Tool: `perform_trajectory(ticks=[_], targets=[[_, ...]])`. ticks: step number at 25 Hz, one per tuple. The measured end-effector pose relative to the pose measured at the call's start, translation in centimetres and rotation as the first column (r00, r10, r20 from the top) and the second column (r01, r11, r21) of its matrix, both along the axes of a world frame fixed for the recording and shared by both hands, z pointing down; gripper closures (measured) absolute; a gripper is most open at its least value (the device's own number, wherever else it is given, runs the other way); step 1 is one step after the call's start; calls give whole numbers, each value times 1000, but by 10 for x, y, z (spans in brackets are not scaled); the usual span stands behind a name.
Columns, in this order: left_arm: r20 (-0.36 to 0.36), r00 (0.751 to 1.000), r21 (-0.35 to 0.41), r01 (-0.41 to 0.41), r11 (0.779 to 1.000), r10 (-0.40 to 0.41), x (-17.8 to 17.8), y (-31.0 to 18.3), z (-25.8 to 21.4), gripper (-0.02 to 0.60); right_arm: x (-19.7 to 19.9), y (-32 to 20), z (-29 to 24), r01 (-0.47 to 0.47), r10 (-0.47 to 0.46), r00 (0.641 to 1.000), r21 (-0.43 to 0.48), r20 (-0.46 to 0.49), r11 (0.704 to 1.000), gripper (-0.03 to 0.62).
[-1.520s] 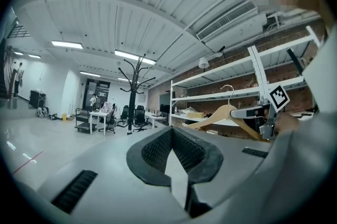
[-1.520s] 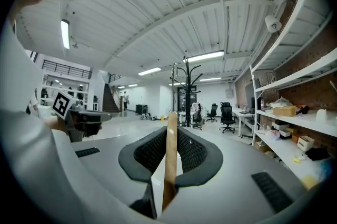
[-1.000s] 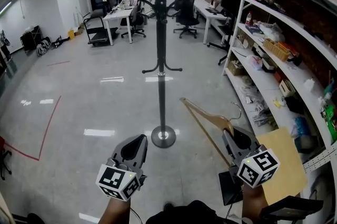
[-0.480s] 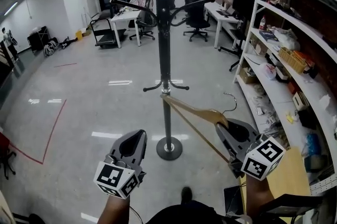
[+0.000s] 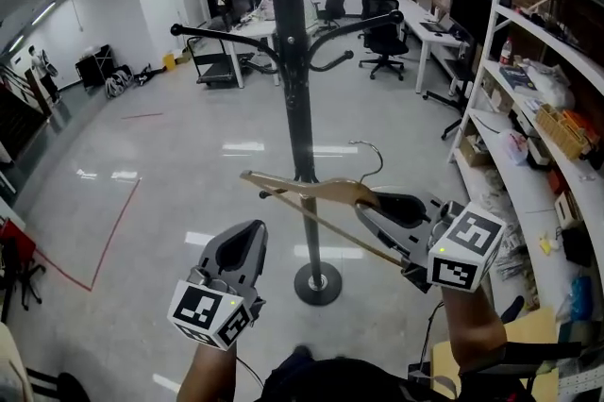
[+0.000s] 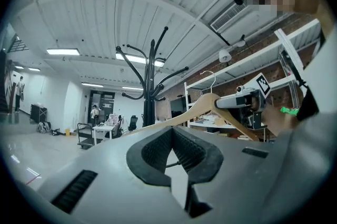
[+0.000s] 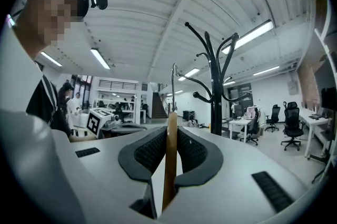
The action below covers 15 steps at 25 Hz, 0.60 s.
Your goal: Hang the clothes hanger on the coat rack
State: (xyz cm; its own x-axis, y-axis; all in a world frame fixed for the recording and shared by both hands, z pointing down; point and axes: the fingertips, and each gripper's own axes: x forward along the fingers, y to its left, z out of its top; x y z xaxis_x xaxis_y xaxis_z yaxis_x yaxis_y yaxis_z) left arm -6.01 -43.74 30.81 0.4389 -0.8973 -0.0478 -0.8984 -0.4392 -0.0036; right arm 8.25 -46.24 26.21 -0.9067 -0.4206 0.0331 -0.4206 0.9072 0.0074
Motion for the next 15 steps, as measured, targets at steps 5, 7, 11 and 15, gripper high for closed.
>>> perform_trajectory(ticks=[5, 7, 11, 15], targets=[[5, 1000, 14, -17, 1000, 17, -8, -29, -7, 581, -25, -34, -10, 81, -80, 996, 4, -26, 997, 537], [1, 1000, 20, -29, 999, 29, -11, -46, -7, 581, -34, -50, -11, 106, -106, 994, 1, -35, 994, 537], [-8, 999, 36, -47, 998, 47, -21, -73, -8, 581, -52, -72, -8, 141, -141, 988, -8, -56, 990, 537], [-15, 998, 30, -58, 998, 58, -30, -98, -3, 581, -63, -100, 0, 151, -152, 985, -22, -82, 988, 537]])
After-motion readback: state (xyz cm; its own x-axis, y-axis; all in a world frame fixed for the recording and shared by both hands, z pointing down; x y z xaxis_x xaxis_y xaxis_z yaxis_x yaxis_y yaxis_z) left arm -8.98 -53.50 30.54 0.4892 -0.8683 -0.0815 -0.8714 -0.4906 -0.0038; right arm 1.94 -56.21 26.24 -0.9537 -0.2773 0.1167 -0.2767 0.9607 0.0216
